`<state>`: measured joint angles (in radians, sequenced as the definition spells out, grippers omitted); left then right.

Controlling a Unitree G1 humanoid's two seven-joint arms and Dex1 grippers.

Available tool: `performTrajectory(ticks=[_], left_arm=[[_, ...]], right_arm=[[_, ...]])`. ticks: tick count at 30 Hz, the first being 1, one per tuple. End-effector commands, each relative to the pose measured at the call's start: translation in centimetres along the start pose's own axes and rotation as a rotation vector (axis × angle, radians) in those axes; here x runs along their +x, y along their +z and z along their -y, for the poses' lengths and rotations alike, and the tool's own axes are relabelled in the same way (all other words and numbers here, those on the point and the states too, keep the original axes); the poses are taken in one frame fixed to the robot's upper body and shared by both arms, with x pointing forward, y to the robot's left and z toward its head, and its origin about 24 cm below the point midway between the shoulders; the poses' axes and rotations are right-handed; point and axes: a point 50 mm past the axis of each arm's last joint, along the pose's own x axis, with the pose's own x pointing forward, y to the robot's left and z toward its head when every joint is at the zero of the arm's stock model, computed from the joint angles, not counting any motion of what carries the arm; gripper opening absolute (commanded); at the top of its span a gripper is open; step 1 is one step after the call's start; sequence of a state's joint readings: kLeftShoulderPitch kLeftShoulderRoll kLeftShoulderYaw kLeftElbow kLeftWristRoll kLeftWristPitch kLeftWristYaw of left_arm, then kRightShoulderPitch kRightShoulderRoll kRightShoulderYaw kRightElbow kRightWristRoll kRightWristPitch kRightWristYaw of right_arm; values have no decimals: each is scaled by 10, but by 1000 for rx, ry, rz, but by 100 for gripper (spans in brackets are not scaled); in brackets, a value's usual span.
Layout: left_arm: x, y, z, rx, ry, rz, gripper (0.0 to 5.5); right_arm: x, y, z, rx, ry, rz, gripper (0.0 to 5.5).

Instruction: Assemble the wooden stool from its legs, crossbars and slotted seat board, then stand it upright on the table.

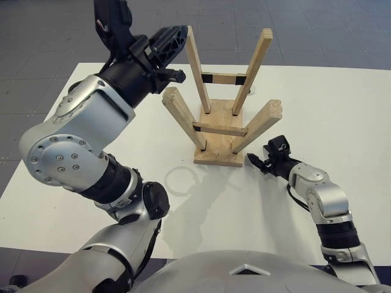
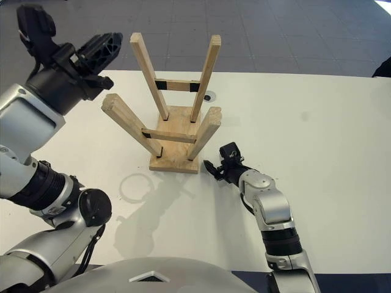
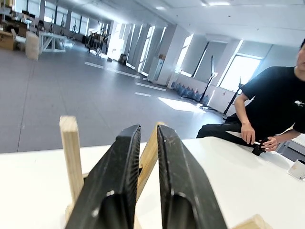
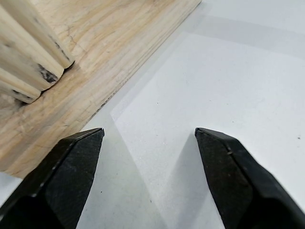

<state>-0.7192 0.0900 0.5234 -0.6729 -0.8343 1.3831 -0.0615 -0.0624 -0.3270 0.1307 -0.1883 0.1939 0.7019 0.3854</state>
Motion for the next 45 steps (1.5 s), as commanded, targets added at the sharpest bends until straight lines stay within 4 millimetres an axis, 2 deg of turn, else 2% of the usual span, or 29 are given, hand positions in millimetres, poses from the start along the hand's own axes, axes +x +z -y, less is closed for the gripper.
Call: performTrajectory(ticks=[1,5,7,9,11,13,14,15,17,21,23,26,30,32,34,35,37,40,42,43,45], left_arm=[[2,39,5,9,-97,294,64],[4,64,3,1,-146,450,64],[6,61,2,13,-166,442,64],[11,39,-2,-8,-173,344,64],[8,-18,-15,-50,-131,76,64],[-21,-101,-31,-94,-61,-333,64],[-38,-131,-37,-89,-11,-510,64],[-51,-148,-44,-140,47,-598,64],[-51,-147,-54,-151,111,-581,64],[-14,-98,-52,-72,43,-329,64],[-6,-72,-46,-58,-19,-188,64],[-3,-31,-40,-82,-104,54,64],[-5,6,-36,-67,-191,199,64],[-6,15,-58,-81,-79,241,64],[-15,6,-96,-89,129,224,64],[-23,-13,-116,-35,247,136,64],[-42,-54,-138,85,404,-83,64],[-70,-111,-151,161,545,-331,64],[-96,-142,-160,219,674,-489,64],[-109,-151,-166,236,740,-533,64],[-131,-154,-177,267,862,-544,64]], right_arm=[[0,0,1,-7,7,-13,354],[0,0,1,-14,14,-16,354],[0,0,0,-18,19,-18,354],[1,1,-1,-21,24,-18,354],[2,0,-2,-22,22,-16,354],[2,-1,-1,-22,17,-16,354],[1,-1,-1,-19,13,-14,354],[1,-1,0,-17,9,-11,354],[-1,-1,1,-14,3,-7,354],[-3,-5,2,-12,-5,-21,354],[-3,-6,1,-11,-2,-25,354],[-5,-6,3,-10,-6,-28,354],[-13,-6,5,-1,-4,-27,354],[-18,-1,0,3,30,-15,354],[-22,7,-4,-16,66,17,354],[-24,13,-3,-43,70,48,354],[-22,22,9,-125,44,64,354],[-6,36,33,-204,-31,84,354],[8,45,32,-210,-4,125,354],[15,50,27,-224,26,143,354],[25,56,16,-241,68,176,354]])
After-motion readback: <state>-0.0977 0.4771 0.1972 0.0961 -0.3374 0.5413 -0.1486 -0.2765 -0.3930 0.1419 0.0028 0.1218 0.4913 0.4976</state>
